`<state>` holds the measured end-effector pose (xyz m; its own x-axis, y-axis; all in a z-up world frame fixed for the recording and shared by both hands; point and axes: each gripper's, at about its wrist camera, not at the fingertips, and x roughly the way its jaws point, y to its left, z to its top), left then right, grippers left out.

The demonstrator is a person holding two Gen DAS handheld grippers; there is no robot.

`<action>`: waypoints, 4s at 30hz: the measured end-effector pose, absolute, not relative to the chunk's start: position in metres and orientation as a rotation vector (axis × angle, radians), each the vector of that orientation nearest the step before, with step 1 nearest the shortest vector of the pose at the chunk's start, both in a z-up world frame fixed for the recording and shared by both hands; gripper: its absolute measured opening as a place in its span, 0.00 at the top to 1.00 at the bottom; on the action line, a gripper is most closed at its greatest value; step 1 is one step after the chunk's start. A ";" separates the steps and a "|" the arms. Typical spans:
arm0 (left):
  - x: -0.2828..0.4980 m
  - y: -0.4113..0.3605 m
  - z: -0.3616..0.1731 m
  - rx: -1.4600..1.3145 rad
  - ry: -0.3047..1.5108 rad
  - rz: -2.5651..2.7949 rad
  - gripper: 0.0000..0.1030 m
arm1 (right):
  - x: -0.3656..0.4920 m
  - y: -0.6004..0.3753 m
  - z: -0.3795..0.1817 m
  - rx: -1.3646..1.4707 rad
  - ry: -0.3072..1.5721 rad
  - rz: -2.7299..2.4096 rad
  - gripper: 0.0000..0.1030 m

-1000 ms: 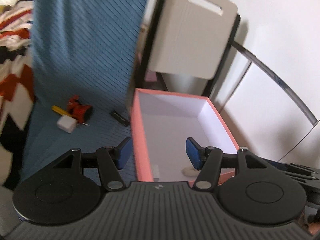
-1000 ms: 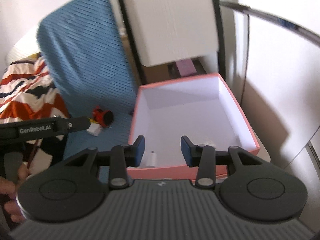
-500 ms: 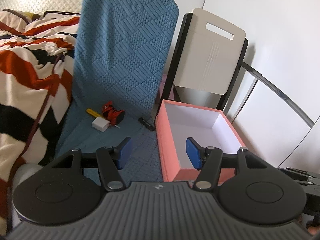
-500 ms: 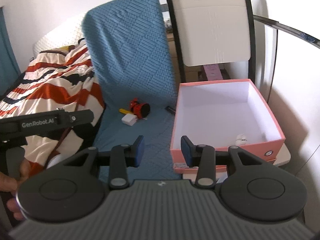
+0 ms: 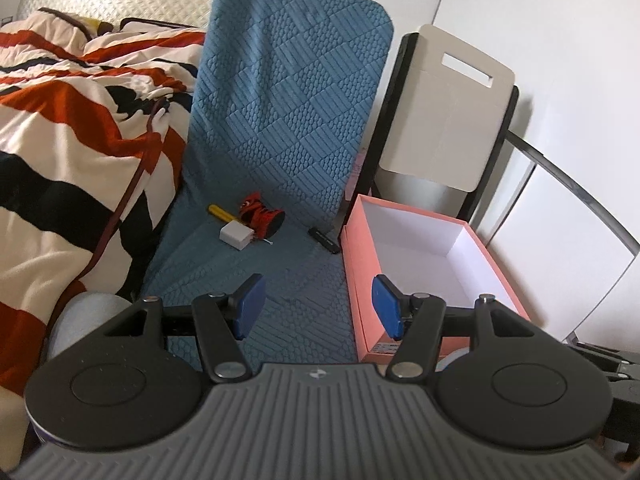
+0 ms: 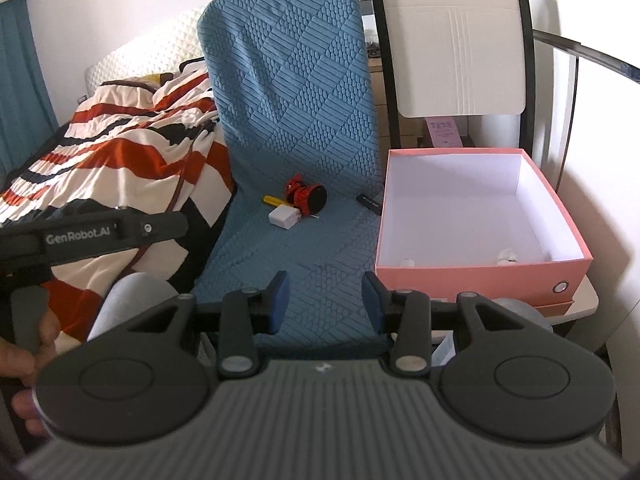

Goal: Organize rigid objects
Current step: 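Withdraw both open grippers from the pink box back toward the cushion, then grasp the red toy figure with the right gripper while the left grasps the white plug, then lift the red toy figure with the right gripper while the left lifts the plug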

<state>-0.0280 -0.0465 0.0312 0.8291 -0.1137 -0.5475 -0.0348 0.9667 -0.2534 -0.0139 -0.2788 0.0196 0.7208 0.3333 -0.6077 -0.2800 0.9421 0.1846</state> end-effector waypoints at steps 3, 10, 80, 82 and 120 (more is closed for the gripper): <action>-0.019 -0.042 0.025 -0.280 0.615 -0.044 0.37 | -0.007 -0.275 0.016 0.079 0.696 0.343 0.58; 0.008 -0.027 0.006 -0.274 0.641 -0.020 0.37 | 0.020 -0.259 0.001 0.081 0.726 0.373 0.58; 0.394 0.074 -0.218 -0.222 0.956 -0.068 0.33 | 0.449 -0.049 -0.210 -0.127 0.950 0.764 0.25; 0.396 0.075 -0.220 -0.223 0.965 -0.073 0.34 | 0.451 -0.048 -0.215 -0.129 0.948 0.759 0.25; 0.325 0.071 -0.210 -0.327 0.958 0.045 0.41 | 0.392 -0.115 -0.161 0.004 0.924 0.603 0.44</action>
